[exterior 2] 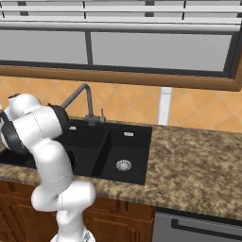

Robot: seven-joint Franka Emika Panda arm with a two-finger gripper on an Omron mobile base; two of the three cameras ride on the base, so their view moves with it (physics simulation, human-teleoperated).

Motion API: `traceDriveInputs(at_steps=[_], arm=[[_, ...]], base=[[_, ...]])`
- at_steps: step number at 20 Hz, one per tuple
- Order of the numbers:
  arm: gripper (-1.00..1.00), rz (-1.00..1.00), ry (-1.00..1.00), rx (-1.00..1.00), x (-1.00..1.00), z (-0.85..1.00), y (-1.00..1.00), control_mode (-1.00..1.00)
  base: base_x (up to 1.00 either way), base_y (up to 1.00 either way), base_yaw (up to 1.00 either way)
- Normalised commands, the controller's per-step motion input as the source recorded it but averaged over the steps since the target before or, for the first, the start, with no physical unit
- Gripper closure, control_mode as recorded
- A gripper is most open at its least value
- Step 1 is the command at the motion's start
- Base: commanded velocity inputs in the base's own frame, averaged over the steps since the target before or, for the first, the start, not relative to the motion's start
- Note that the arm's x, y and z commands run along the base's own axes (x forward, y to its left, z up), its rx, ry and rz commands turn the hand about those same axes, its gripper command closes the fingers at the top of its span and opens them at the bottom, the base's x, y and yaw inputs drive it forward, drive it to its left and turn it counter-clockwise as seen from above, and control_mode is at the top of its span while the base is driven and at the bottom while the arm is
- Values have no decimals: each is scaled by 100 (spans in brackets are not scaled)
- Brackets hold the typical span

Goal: Pick the pan and sponge and place them into the sink. Then turn on the water.

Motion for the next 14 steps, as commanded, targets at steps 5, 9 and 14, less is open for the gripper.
traceDriveInputs(at_steps=[5,9,14], arm=[[-100,17,-4,-1,-75,100,-64,-100],[-100,19,-1,0,-52,83,-69,-100],[-100,21,-5,0,-27,73,-92,-100]], base=[[0,0,0],[0,0,0],[0,0,0]])
